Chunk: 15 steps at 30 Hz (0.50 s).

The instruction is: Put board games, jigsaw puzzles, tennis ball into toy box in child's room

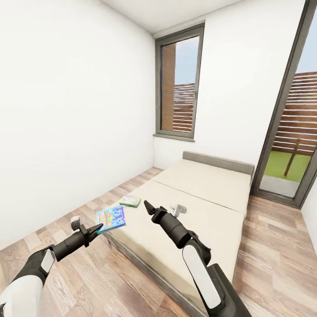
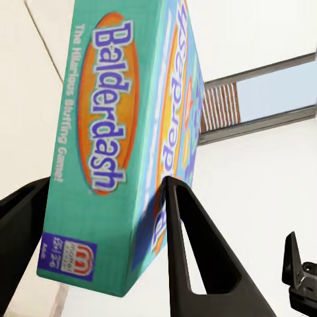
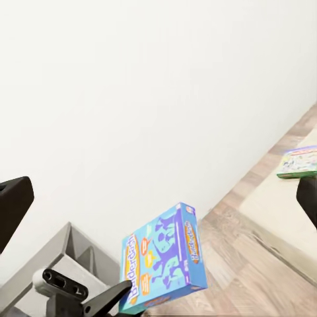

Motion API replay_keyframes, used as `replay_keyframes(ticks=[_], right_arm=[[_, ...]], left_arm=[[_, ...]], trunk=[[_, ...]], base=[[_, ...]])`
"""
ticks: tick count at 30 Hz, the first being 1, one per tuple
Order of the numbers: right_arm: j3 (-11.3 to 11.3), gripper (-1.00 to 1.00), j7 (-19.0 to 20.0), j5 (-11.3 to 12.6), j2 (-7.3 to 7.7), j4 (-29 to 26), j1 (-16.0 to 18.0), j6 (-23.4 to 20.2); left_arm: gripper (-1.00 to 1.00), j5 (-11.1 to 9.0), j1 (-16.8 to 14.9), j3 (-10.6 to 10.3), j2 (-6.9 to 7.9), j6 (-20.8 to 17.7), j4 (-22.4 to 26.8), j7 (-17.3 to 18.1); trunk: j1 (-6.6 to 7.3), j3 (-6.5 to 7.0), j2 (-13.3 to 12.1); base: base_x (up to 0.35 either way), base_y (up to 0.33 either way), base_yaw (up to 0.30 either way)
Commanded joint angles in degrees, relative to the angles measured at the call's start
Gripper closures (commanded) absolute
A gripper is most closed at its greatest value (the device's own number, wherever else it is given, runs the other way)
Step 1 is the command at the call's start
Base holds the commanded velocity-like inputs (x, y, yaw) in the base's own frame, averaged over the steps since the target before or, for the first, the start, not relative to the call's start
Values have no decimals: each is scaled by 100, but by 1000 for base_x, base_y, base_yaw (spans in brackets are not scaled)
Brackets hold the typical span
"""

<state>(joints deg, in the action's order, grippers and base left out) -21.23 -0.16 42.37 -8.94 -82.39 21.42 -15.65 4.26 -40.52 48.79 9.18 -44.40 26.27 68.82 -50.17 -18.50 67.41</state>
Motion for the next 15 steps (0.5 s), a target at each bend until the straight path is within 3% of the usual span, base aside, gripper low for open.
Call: replay_keyframes(ticks=[1, 5, 15], right_arm=[[4, -100, -2, 36, -1, -6, 3, -21], [4, -100, 18, 48, 11, -6, 3, -17], [0, -100, 25, 26, 1, -6, 3, -12]], left_arm=[[100, 38, -9, 45, -4, -55, 1, 26], [100, 33, -9, 43, -4, -52, 1, 26], [100, 33, -9, 43, -4, -52, 1, 23]], trunk=[[22, 15, -37], [110, 93, -197], [330, 275, -598]], base=[[0, 0, 270], [0, 0, 191], [0, 0, 22]])
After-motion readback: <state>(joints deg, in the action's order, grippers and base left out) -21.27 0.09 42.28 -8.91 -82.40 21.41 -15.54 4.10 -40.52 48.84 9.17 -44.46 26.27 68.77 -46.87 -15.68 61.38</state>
